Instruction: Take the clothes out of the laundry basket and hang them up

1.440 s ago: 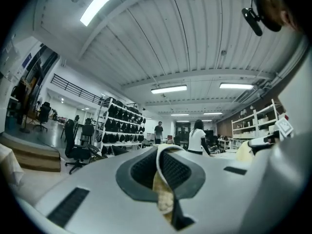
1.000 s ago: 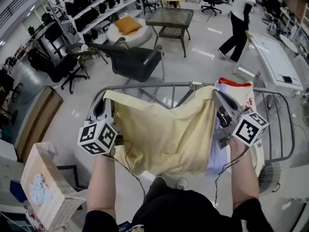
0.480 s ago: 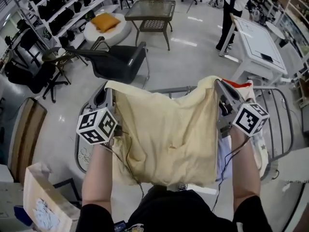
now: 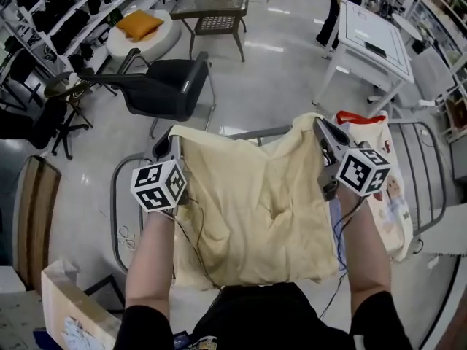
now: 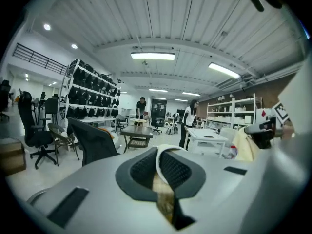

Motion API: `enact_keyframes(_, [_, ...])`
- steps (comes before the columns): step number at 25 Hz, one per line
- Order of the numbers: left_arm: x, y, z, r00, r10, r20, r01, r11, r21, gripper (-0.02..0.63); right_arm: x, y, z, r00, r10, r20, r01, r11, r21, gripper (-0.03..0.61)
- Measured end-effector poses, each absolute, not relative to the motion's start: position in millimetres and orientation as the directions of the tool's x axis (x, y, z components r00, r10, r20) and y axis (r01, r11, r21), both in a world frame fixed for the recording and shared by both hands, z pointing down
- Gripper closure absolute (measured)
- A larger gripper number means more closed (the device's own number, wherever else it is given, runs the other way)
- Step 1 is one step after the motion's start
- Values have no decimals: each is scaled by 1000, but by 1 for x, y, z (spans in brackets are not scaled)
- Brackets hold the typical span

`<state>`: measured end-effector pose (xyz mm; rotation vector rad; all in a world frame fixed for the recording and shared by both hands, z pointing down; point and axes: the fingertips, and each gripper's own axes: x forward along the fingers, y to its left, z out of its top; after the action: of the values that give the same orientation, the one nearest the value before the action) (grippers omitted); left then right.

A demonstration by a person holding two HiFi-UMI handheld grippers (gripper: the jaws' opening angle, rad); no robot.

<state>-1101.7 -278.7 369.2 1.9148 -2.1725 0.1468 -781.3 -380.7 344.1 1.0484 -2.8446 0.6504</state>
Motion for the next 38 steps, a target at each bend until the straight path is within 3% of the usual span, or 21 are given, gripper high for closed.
enact_keyframes(12, [-1107, -282, 464, -116, -893, 435, -992, 121, -17, 598, -786, -383, 432, -727, -595, 344, -686, 606, -402, 545])
enact_keyframes(14, [-1106, -279, 470, -111, -885, 452, -993, 117, -15, 562, -785, -381, 439, -726, -586, 360, -688, 602, -405, 493])
enact_keyframes(16, [-1106, -275, 478, -100, -878, 467, -994, 111, -4, 483, -785, -378, 445, -725, -579, 374, -689, 600, -406, 482])
enact_keyframes(18, [-1104, -271, 484, -90, -876, 474, -995, 104, 2, 468, -785, -376, 450, -726, -571, 382, -687, 601, -409, 462])
enact_keyframes(23, [-1099, -258, 482, -77, -885, 460, -995, 95, 14, 425, -785, -366, 458, -717, -557, 420, -697, 601, -393, 374])
enact_keyframes(31, [-1078, -238, 447, -75, -919, 387, -996, 91, 21, 413, -776, -346, 446, -735, -536, 415, -675, 633, -378, 356])
enact_keyframes(38, [-1042, -210, 404, -87, -943, 323, -995, 98, 17, 413, -769, -320, 412, -798, -501, 336, -602, 693, -397, 354])
